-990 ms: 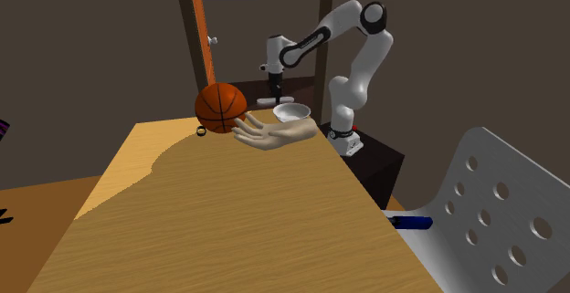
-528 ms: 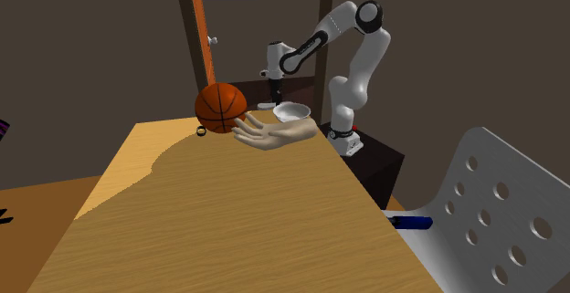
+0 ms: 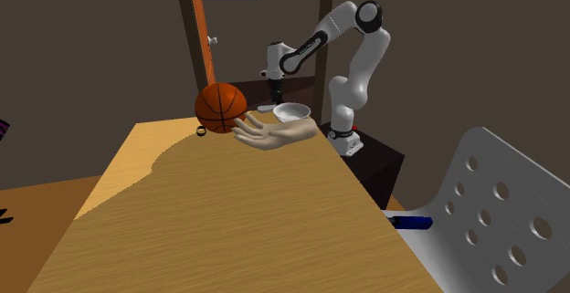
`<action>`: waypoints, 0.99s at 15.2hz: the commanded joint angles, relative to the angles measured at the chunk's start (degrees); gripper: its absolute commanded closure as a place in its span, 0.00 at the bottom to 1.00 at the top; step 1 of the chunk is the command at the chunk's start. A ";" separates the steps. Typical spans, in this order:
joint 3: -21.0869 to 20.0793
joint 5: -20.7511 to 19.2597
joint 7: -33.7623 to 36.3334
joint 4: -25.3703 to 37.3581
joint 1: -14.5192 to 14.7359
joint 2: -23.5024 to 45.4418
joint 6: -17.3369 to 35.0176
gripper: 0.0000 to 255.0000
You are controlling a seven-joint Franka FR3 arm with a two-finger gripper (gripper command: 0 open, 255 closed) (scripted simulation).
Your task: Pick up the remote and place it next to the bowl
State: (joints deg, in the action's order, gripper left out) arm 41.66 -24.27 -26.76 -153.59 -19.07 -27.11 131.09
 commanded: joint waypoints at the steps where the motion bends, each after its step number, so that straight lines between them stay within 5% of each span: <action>1: 0.00 0.00 0.00 0.00 0.00 0.00 0.00 0.00; 3: 0.00 0.00 0.00 0.00 0.00 0.00 0.00 0.00; 7: -3.64 0.68 0.49 3.82 -0.94 -5.54 -9.33 0.00; 15: -3.65 0.69 0.48 3.81 -0.96 -5.52 -9.31 0.00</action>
